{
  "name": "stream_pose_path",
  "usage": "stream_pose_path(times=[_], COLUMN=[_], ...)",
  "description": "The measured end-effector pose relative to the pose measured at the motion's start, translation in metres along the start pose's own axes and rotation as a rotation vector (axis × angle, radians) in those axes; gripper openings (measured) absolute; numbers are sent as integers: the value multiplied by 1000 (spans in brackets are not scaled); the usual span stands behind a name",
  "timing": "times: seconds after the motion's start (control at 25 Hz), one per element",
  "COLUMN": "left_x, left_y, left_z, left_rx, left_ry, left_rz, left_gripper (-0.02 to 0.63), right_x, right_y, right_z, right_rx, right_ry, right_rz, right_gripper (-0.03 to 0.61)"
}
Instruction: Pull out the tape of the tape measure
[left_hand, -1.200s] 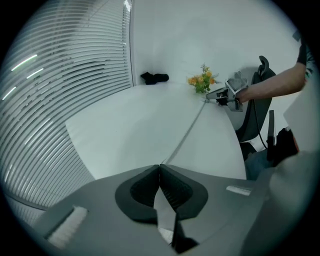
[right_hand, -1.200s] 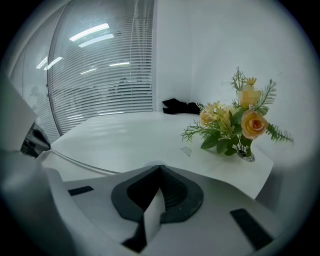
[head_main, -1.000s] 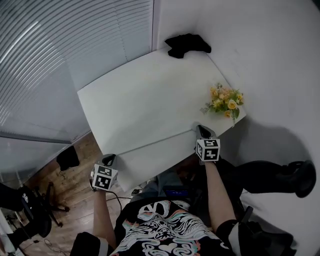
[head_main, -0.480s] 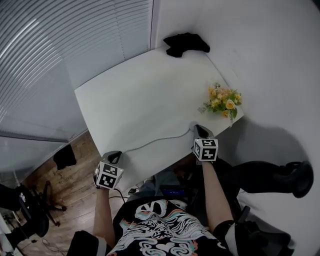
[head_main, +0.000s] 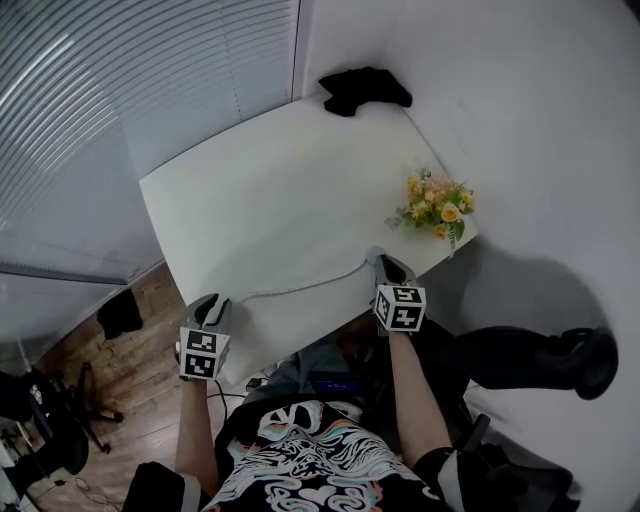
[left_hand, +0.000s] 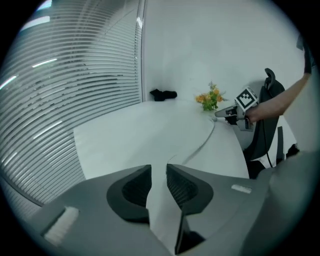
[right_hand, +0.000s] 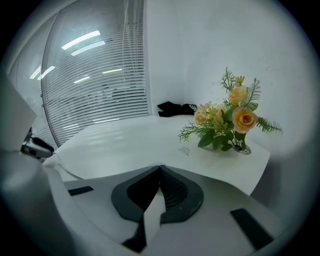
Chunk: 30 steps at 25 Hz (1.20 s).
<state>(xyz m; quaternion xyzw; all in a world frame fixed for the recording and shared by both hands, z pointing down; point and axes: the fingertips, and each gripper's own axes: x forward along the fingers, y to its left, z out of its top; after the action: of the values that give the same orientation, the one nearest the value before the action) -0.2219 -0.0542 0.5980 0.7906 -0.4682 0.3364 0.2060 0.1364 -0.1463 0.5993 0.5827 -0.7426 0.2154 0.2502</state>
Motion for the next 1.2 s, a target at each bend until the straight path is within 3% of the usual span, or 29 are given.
stream_pose_path(times=[0.16,0.4,0.56,0.76,0.88,1.2], left_x=[-5,5,5,6,9,25], left_y=[11,4,-3,-17,-22,-41], left_z=[23,11,21,52,67,92], left_rx=[-89,-108,-120,-148,-140,-141], left_ry=[-117,-50,-91,-189,-226,-268], left_rz=[31,-2,-15,-71,-39,-73], left_gripper=[109,137,135,75,3,2], right_x=[-3,-3,-2,1,3,9], right_y=[1,-2,-3,5,7,8], right_z=[8,8,9,7,9,11], right_rx=[-9,-12,-10,-32,-56,-71], right_ry=[-32,-24,-30,-18,-20,-18], right_rz=[-2,6,19,78,87,98], right_gripper=[5,5,5,3,3,3])
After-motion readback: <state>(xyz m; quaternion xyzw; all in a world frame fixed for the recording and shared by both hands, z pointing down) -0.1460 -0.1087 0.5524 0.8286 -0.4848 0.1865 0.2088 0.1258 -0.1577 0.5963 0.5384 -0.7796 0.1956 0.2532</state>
